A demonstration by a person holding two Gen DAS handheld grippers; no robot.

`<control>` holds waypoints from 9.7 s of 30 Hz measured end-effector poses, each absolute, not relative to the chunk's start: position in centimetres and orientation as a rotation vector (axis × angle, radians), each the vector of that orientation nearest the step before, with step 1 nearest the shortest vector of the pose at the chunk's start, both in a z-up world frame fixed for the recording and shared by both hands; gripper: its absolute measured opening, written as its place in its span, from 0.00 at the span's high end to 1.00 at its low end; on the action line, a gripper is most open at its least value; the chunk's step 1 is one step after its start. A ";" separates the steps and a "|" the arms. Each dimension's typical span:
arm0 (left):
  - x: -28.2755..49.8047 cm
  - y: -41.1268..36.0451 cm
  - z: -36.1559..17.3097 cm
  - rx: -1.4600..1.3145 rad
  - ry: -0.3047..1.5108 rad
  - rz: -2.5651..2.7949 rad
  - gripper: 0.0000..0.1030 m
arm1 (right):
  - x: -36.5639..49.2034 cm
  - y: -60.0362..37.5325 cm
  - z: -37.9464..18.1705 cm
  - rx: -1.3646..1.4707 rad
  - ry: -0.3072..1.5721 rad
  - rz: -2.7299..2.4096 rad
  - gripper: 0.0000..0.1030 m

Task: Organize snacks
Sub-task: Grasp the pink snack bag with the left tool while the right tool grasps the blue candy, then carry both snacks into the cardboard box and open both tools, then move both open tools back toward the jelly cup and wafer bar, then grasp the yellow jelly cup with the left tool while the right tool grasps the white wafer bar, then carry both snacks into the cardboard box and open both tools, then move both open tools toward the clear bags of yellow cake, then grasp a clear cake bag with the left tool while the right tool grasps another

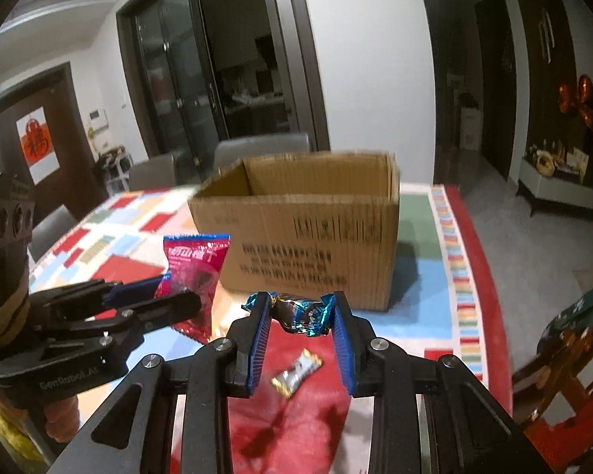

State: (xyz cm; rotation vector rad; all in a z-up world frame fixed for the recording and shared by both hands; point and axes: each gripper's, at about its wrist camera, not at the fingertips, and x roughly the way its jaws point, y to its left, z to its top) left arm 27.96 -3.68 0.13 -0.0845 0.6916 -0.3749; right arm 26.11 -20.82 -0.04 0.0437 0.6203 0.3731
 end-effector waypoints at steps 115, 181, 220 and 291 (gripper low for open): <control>33.9 0.6 -13.3 -0.035 0.949 -0.304 0.65 | 29.5 -15.1 -12.8 0.031 0.940 0.157 0.80; 37.7 -1.1 5.8 -0.020 0.552 -0.281 0.69 | 34.1 -18.1 4.6 0.053 0.530 0.254 0.81; 24.9 -3.3 4.2 0.051 0.553 -0.247 0.42 | 23.4 -19.9 2.8 -0.013 0.538 0.345 0.54; 16.4 -7.5 -12.8 0.004 1.034 -0.244 0.67 | 15.8 -19.8 -13.6 -0.356 0.957 0.701 0.51</control>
